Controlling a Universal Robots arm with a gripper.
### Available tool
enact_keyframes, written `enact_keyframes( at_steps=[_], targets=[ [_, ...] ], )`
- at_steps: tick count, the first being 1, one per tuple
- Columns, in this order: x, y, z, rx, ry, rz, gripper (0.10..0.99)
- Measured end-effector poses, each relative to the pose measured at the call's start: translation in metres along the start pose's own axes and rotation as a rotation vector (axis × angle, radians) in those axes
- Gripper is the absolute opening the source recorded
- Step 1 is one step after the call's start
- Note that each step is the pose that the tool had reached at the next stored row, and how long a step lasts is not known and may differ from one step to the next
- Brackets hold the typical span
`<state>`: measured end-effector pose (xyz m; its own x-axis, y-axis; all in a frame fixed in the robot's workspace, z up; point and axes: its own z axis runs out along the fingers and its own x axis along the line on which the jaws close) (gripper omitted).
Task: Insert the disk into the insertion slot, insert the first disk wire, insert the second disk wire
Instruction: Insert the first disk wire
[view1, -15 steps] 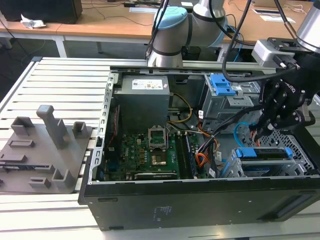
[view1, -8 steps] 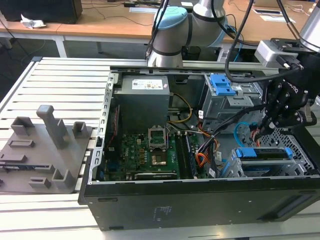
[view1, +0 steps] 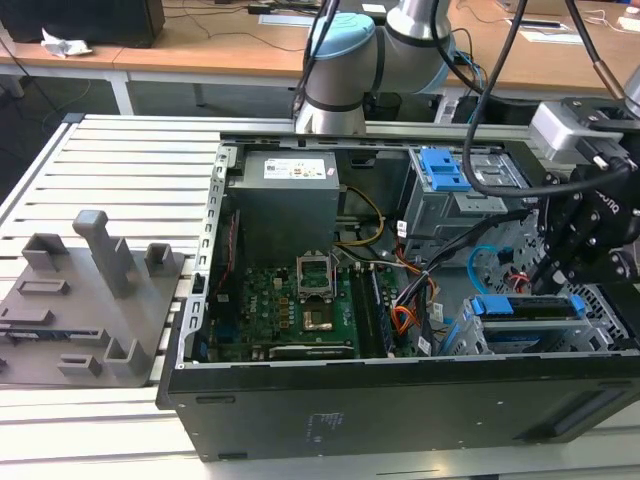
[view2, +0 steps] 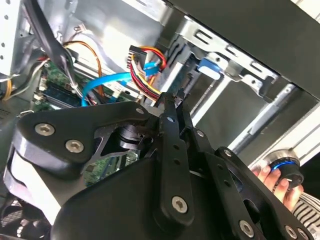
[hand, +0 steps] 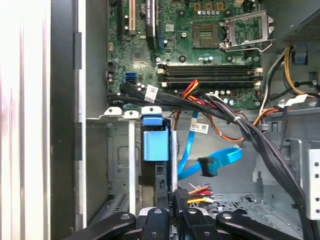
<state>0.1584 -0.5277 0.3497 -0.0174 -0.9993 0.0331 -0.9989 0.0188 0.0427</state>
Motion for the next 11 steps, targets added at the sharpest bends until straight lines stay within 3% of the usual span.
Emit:
enact_keyframes(
  at_steps=[11],
  targets=[
    [0.0025,-0.0074,0.0064,0.000,0.0001,0.000,0.169]
  ],
)
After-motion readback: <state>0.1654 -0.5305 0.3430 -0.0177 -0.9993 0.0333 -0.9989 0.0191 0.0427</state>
